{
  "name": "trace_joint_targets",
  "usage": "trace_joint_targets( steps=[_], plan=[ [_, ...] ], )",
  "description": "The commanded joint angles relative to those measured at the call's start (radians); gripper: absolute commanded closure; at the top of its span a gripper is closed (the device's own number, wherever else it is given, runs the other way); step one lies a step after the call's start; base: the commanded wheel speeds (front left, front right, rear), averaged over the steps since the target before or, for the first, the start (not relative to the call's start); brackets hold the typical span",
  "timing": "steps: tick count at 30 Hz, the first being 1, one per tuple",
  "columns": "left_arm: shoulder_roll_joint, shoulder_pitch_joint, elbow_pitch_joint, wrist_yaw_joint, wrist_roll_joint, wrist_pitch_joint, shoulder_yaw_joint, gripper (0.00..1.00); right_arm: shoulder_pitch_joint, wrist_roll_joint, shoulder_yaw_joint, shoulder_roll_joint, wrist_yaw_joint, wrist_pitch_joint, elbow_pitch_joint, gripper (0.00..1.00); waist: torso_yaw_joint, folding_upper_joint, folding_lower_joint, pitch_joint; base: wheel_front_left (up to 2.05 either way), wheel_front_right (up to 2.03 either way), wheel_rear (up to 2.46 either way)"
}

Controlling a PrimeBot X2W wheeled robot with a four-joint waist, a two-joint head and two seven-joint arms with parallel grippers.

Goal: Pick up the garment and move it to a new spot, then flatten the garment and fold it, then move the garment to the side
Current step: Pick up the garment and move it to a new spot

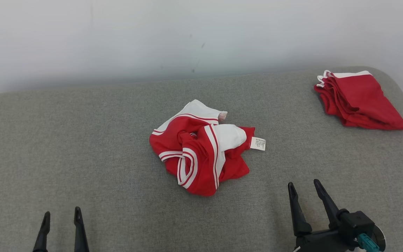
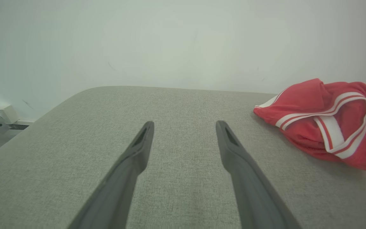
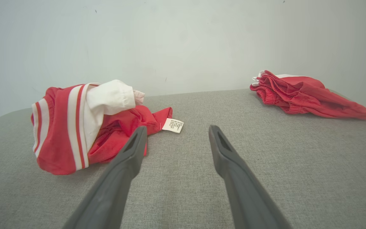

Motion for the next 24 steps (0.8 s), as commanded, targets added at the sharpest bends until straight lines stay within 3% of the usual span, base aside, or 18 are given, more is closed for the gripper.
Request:
trace_joint_targets(
  steps=[1, 24],
  plan=[
    [-0.005, 0.011, 0.007, -0.005, 0.011, -0.003, 0.003, 0.0, 0.01, 0.0, 0.003, 0.001, -0.002, -0.001, 0.001, 0.0, 0.002, -0.0001, 0.0001, -0.001, 0.0, 0.0, 0.0],
    [-0.024, -0.007, 0.051, -0.037, 0.055, -0.003, 0.018, 0.0, 0.013, -0.006, 0.012, 0.001, -0.002, -0.001, 0.013, 0.0, 0.012, -0.0001, 0.0001, -0.01, 0.0, 0.0, 0.0]
  ],
)
